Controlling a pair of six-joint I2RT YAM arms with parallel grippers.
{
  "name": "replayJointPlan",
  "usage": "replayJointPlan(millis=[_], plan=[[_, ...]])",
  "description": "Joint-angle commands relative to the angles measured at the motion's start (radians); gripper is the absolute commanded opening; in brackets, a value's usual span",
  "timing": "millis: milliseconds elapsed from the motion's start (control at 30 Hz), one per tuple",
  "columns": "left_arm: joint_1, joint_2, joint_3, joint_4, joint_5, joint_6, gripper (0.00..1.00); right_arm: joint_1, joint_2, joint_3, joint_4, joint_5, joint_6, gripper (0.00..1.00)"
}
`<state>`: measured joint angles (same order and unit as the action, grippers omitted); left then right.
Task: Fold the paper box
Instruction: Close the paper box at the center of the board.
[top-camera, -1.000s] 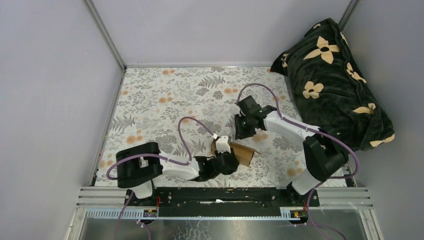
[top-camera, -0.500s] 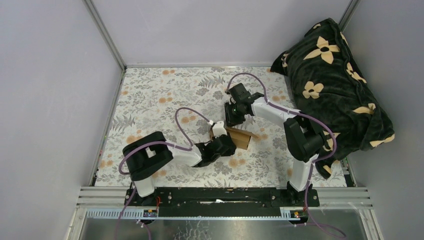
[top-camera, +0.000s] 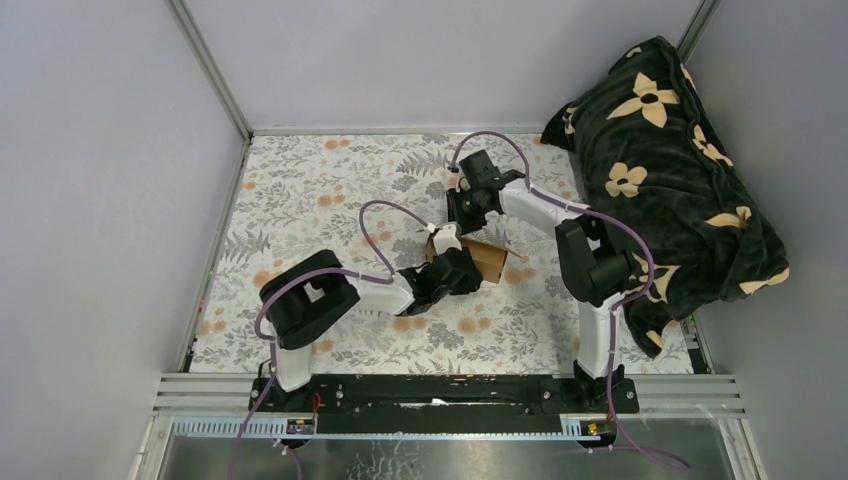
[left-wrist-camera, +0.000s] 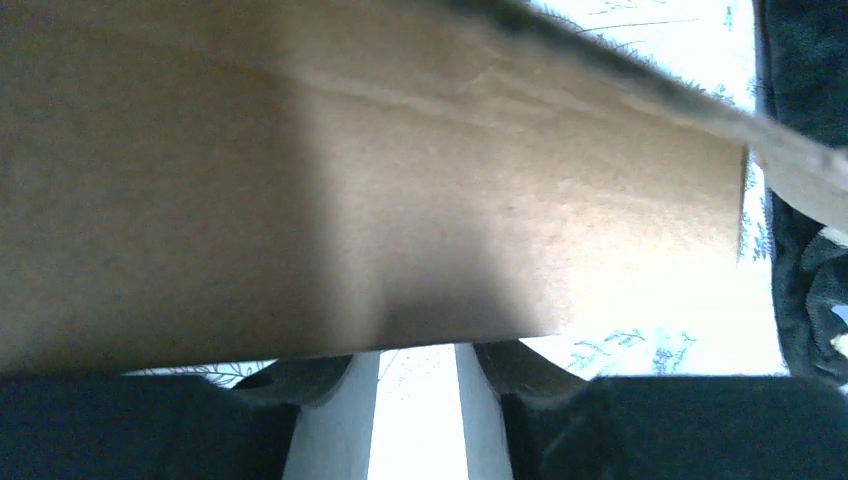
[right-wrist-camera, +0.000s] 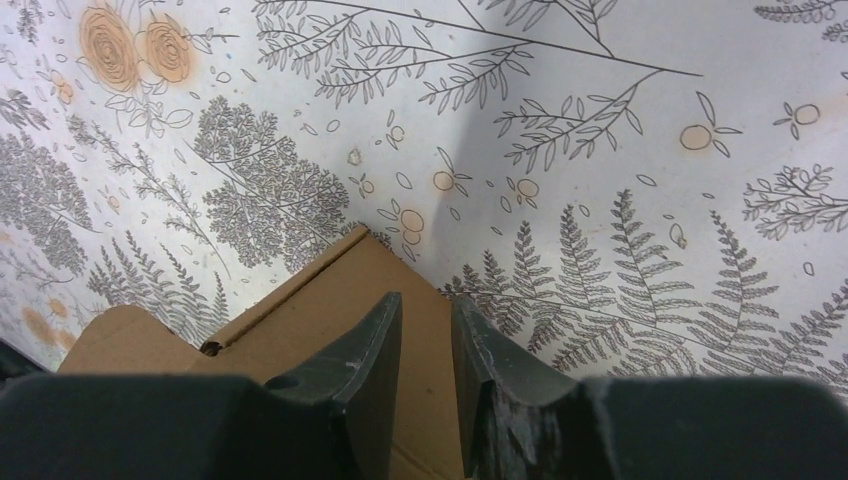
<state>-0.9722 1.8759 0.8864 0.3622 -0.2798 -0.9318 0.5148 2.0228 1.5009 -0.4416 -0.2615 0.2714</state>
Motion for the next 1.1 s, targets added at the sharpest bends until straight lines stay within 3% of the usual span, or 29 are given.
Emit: replayJointPlan(millis=[0,267,433,567,600,667,700,867,967,1067], plan=[[0.003,-0.058,0.029,-0.046,0.047,0.047,0.40,-0.020,-0.005,0.055,-0.037,-0.061,-0.028,0.32],[-0.048,-0.265,-0.051,-0.246,0.053,0.071,0.42,-0.089,-0.041,0.070,-0.045,-0.052,-0.041,0.37],[-0.050,-0.422,0.012,-0.484,0.019,0.205,0.50,-0.159,-0.156,0.046,-0.055,0.033,-0.062,0.40],[0.007,-0.554,0.114,-0.708,-0.082,0.332,0.61,-0.169,-0.293,0.024,-0.085,0.191,-0.121,0.58],[0.035,-0.585,0.125,-0.731,-0.092,0.361,0.66,-0.172,-0.318,0.019,-0.095,0.215,-0.133,0.66],[0.100,-0.646,0.136,-0.760,-0.099,0.397,0.92,-0.177,-0.368,0.000,-0.115,0.251,-0.155,0.91],[0.133,-0.677,0.137,-0.759,-0.084,0.417,0.98,-0.178,-0.393,-0.018,-0.117,0.269,-0.159,0.98],[0.303,-0.726,0.127,-0.696,0.088,0.490,0.98,-0.182,-0.567,-0.155,-0.063,0.252,-0.127,1.00],[0.344,-0.695,0.114,-0.660,0.163,0.541,0.99,-0.182,-0.670,-0.236,-0.057,0.173,-0.132,0.99],[0.358,-0.696,0.056,-0.603,0.201,0.585,0.97,-0.182,-0.747,-0.287,-0.085,0.104,-0.162,0.83]])
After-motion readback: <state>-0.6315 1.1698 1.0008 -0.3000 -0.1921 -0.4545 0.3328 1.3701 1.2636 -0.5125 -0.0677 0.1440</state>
